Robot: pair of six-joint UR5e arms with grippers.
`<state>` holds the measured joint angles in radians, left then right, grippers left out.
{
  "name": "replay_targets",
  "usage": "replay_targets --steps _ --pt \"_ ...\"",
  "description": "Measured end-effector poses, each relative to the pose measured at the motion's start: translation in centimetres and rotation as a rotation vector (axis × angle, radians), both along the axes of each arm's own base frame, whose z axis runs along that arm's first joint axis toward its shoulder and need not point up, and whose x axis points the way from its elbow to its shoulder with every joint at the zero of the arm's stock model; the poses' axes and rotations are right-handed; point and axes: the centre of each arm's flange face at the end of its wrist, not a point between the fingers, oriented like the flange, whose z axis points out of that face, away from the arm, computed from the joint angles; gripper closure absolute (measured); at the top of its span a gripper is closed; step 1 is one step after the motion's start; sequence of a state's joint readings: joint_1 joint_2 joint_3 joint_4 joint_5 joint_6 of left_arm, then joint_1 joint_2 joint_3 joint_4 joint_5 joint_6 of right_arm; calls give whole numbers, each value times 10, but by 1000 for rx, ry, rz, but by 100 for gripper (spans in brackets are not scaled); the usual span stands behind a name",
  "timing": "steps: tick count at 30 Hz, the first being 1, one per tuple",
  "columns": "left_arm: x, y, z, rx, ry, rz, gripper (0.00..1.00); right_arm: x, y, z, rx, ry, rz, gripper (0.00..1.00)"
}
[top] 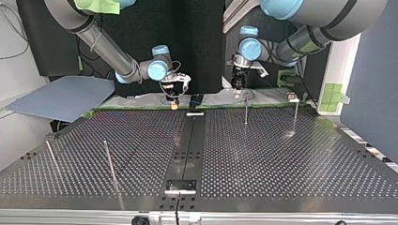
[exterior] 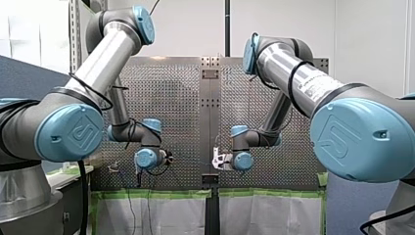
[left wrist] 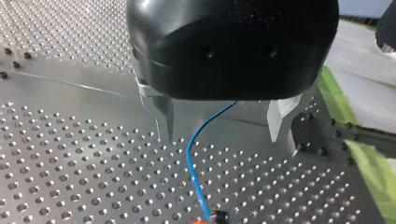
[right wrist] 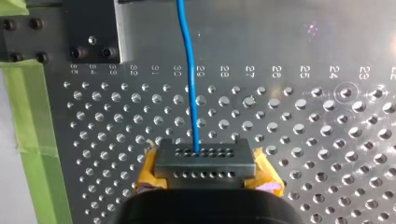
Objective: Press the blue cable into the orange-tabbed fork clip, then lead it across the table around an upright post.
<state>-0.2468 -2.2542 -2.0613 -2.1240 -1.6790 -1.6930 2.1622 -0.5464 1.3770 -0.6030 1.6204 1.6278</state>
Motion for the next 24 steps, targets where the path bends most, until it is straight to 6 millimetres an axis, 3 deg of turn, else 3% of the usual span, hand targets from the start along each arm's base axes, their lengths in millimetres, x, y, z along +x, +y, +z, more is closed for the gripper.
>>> replay_targets --steps 14,24 --pt "36 -12 20 41 2 100 0 1 1 0 0 0 3 100" --pt "53 -18 5 62 43 120 0 2 2 0 0 0 3 100"
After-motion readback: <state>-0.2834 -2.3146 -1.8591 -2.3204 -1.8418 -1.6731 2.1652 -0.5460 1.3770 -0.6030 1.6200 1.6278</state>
